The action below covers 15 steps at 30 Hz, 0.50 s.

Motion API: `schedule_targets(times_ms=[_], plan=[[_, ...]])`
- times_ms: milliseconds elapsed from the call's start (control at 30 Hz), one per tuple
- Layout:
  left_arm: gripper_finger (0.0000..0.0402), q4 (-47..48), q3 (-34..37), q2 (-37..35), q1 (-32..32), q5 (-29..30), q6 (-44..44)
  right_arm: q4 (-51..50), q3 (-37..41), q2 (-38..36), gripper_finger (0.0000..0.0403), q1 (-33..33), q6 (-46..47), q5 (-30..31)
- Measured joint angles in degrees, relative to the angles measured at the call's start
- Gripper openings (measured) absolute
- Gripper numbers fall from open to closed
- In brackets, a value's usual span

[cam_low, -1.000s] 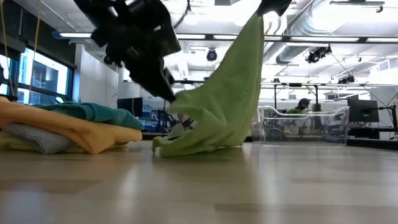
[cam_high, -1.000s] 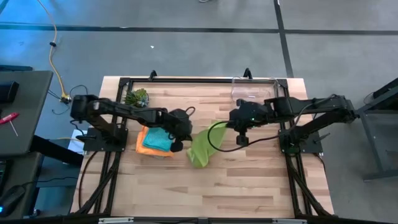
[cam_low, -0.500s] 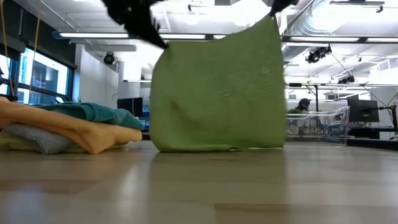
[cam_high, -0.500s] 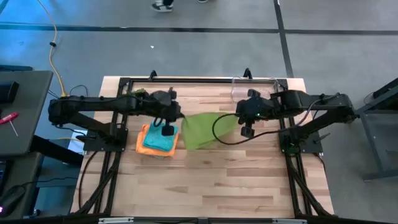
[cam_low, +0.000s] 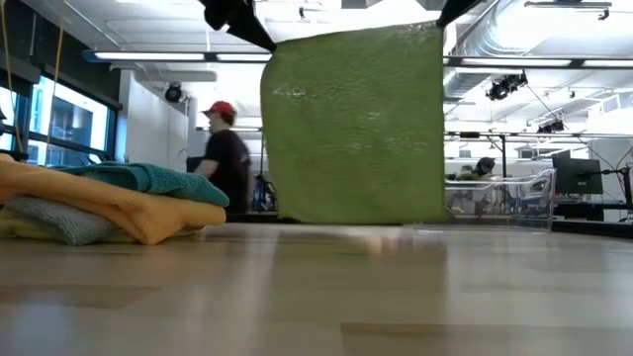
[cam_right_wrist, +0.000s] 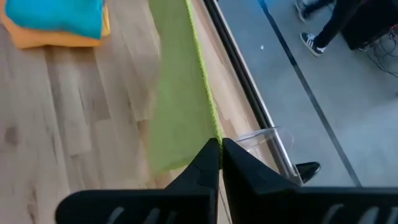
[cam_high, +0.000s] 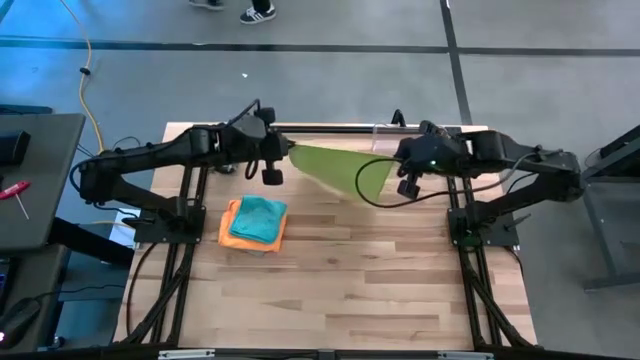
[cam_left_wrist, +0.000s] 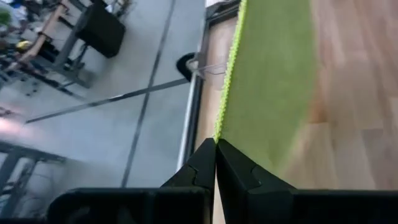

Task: Fold microfiber towels

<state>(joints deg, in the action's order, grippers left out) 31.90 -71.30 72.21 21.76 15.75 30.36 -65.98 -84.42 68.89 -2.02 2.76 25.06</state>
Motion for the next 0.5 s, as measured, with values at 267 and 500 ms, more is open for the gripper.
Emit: schedule_targets(times_ms=[267,500], plan=[[0.0,1.59,2.72,2.96,-4.17,-0.92,-5.63,-0.64,5.49,-0.8,0.0,4.35,5.22,-3.63],[0.0,1.44,7.42,8.0,-10.32,-6.43,-16.01,4.41,19.13,-0.8,0.0,11.39,16.07,-7.77]])
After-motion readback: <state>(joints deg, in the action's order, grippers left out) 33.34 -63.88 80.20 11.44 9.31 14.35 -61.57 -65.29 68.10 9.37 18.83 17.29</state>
